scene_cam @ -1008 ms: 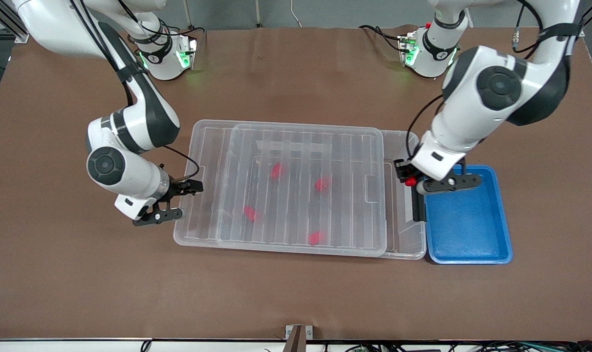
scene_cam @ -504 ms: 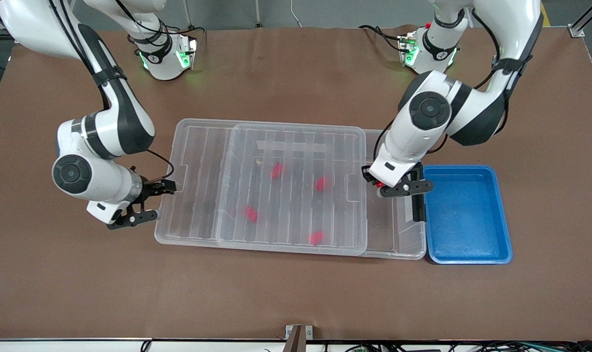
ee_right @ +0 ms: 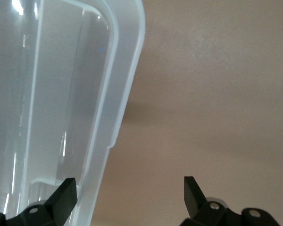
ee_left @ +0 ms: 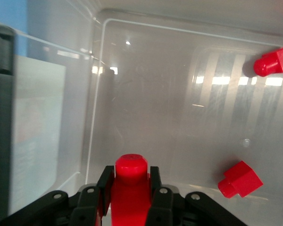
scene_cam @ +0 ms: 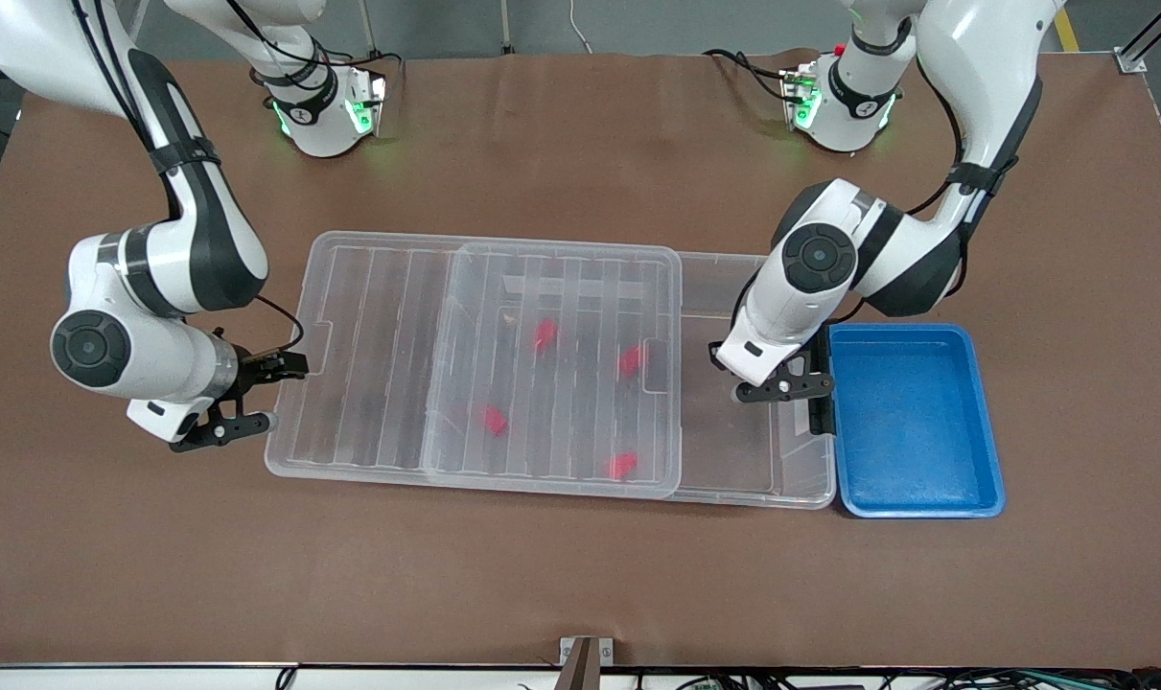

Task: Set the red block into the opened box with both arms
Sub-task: 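Slide the lid open with the right gripper while the left gripper carries the block, then lower the red block into the box opening and open the left gripper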

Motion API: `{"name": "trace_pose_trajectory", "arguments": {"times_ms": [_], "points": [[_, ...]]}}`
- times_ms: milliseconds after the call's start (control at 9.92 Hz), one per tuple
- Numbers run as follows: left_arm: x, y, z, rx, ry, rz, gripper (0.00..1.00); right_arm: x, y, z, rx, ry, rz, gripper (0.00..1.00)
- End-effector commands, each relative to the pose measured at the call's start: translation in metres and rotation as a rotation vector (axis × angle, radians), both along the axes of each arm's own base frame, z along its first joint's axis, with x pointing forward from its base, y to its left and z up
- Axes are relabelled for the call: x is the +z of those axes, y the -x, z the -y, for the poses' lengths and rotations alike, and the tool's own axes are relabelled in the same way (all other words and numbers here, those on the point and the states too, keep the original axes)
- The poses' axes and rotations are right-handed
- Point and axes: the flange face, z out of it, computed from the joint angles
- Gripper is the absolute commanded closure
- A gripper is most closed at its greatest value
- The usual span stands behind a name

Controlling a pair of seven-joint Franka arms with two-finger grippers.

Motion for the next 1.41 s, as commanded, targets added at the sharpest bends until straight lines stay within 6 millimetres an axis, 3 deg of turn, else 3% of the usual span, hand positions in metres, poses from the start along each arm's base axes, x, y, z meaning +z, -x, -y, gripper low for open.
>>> {"name": "trace_pose_trajectory", "arguments": {"times_ms": [0, 202, 303, 403, 504, 605, 706, 807, 1008, 1311], "points": [[-0.058, 0.012, 0.001, -0.052, 0.025, -0.038, 0.99, 0.01, 0.004, 0.003, 0.019, 0.023, 0.003, 0.0], [-0.097, 0.014, 0.004, -0.109, 0.015, -0.04, 0.98, 0.016, 0.002, 0.002, -0.003, 0.019, 0.011, 0.0], [-0.111, 0.015, 0.004, -0.123, 0.013, -0.049, 0.97, 0.038, -0.004, -0.002, -0.047, 0.02, 0.02, 0.0], [-0.123, 0.015, 0.005, -0.127, 0.035, -0.04, 0.94, 0.073, -0.006, -0.007, -0.145, 0.026, 0.016, 0.0], [-0.13, 0.013, 0.004, -0.123, 0.043, -0.039, 0.84, 0.123, 0.0, -0.008, -0.248, -0.009, 0.054, 0.0], [-0.129, 0.011, 0.007, -0.114, 0.049, -0.032, 0.54, 0.171, 0.014, -0.002, -0.315, -0.016, 0.123, 0.0], [-0.126, 0.009, 0.006, -0.104, 0.05, -0.027, 0.15, 0.206, 0.03, 0.014, -0.373, 0.006, 0.146, 0.0], [-0.122, 0.007, 0.004, -0.107, 0.046, -0.022, 0.0, 0.241, 0.046, 0.034, -0.417, 0.017, 0.181, 0.0], [-0.102, 0.004, 0.005, -0.103, 0.042, 0.008, 0.0, 0.281, 0.069, 0.067, -0.483, 0.018, 0.221, 0.0], [-0.063, 0.002, 0.003, -0.122, 0.0, 0.037, 0.0, 0.305, 0.098, 0.133, -0.495, -0.079, 0.184, 0.0]]}}
